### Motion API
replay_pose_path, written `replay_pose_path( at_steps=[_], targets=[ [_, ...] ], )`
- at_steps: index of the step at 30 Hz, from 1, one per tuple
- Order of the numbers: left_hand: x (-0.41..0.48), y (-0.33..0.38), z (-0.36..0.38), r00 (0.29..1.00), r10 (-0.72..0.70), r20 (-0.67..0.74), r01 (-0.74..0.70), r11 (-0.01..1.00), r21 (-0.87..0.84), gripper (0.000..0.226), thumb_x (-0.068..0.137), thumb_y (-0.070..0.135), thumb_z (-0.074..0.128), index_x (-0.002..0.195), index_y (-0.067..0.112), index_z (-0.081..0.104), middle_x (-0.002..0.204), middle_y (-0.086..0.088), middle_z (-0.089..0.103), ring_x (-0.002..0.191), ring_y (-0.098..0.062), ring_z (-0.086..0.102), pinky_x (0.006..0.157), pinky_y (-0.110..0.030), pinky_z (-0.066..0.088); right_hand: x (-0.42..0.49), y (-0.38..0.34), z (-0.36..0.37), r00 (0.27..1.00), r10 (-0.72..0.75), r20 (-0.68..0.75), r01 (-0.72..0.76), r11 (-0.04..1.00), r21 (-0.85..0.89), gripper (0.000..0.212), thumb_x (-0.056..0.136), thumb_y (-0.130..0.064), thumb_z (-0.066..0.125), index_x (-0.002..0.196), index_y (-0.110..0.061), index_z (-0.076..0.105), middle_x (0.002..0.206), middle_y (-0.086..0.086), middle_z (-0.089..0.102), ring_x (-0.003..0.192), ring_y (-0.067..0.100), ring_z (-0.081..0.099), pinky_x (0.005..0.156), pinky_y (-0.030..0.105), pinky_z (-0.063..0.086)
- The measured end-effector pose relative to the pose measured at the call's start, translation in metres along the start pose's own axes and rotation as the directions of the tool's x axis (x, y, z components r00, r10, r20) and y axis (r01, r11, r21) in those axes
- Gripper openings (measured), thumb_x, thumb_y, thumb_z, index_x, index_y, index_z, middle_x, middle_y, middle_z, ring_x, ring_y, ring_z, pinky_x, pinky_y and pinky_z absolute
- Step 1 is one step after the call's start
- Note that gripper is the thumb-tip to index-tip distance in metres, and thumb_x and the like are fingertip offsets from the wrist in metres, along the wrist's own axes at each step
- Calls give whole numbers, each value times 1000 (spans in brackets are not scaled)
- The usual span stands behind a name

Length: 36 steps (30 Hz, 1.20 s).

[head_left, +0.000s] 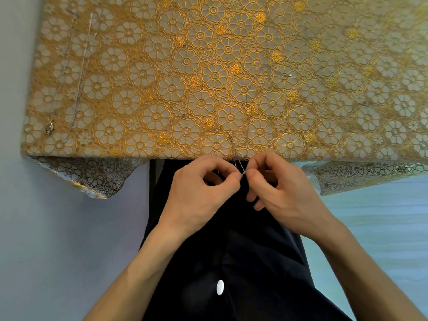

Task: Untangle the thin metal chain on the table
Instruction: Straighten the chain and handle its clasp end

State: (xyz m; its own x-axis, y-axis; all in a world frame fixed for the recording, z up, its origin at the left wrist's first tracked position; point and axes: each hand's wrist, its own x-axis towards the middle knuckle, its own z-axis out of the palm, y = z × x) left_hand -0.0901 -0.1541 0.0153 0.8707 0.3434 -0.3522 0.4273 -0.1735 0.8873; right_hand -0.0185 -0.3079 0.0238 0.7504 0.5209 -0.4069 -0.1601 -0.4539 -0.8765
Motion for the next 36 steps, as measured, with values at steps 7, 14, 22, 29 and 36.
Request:
replay_pose_path(
  at_steps=[7, 14, 22, 29, 36],
  targets=[
    [2, 0, -2, 998, -16, 65, 14, 999, 36, 10, 79, 39, 66, 79, 33, 75, 86, 19, 70, 77, -4, 64, 71, -17, 45, -1, -1, 0, 998, 58, 34, -61, 994, 89, 10, 96, -16, 57, 87, -16, 58, 60, -5, 59, 57, 10, 62, 55, 33, 57],
    [0, 2, -1, 1000, 2, 20, -3, 1000, 16, 8, 77, 39, 69, 82, 36, 74, 85, 17, 72, 79, -7, 67, 76, -29, 53, -2, -5, 1, 998, 47, 47, -50, 997, 60, 11, 97, -15, 58, 86, -17, 59, 62, -5, 58, 55, 9, 61, 55, 34, 56],
    [0, 1, 0, 999, -40, 7, 40, 999, -11, 6, 75, 39, 70, 77, 35, 74, 80, 18, 71, 73, -5, 65, 72, -26, 51, -5, -7, 1, 1000, 17, 17, -17, 1000, -16, 12, 96, -14, 59, 85, -19, 59, 62, 1, 61, 52, 9, 60, 58, 46, 55],
    [0, 1, 1, 999, -38, -1, 38, 999, -10, 7, 75, 39, 70, 79, 35, 73, 81, 18, 70, 69, -4, 64, 70, -24, 49, -5, -7, 2, 999, 42, -9, -41, 999, 27, 10, 94, -15, 60, 84, -15, 61, 60, -1, 59, 53, 9, 60, 51, 37, 58],
    [-1, -1, 1, 999, -26, -22, 26, 1000, 1, 10, 83, 27, 77, 74, 32, 74, 82, 18, 70, 69, -3, 62, 67, -17, 45, -6, -5, 3, 992, 117, -38, -112, 986, 128, 10, 95, -12, 63, 86, -15, 65, 62, -6, 59, 54, 10, 59, 47, 30, 55]
  ],
)
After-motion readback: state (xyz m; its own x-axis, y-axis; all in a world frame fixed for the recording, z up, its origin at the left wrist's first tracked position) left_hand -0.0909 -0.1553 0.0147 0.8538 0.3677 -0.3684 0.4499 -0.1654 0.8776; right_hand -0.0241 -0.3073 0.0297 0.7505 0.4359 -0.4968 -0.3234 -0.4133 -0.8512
